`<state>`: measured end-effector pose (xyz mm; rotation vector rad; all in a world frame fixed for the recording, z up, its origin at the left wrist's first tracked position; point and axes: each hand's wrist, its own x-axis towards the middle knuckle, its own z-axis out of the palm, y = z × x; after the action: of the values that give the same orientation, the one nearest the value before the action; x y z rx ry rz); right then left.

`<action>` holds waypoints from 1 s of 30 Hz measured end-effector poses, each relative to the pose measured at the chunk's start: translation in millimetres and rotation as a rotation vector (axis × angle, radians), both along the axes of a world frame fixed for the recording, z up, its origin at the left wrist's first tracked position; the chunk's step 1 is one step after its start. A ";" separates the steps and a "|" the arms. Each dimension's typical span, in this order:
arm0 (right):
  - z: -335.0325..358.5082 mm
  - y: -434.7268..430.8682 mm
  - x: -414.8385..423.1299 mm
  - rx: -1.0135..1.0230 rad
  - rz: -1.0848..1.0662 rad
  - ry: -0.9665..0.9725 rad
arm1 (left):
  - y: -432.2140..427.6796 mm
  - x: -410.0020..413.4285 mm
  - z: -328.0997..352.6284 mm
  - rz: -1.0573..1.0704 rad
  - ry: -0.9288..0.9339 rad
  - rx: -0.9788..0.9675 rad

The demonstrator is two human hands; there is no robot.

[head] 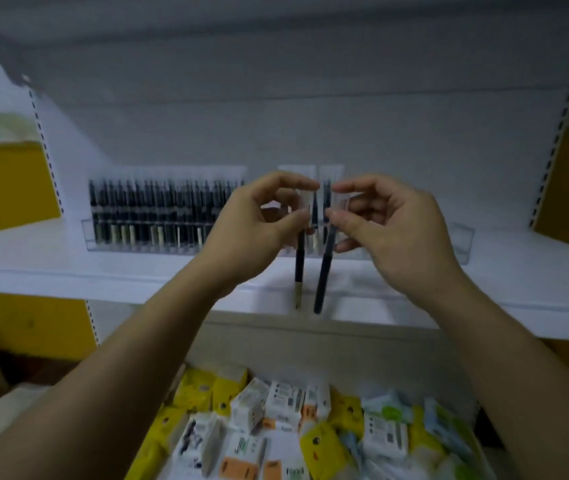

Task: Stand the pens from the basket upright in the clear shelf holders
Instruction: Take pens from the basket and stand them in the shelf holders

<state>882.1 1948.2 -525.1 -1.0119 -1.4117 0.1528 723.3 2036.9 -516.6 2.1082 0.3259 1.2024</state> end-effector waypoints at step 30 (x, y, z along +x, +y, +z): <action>59.8 112.3 110.2 0.071 -0.148 0.037 | 83.9 102.9 68.5 0.217 -0.056 0.137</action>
<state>992.3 2060.6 -465.3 -1.0451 -1.2945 0.0126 826.2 2120.8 -448.1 2.1939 0.4687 1.4428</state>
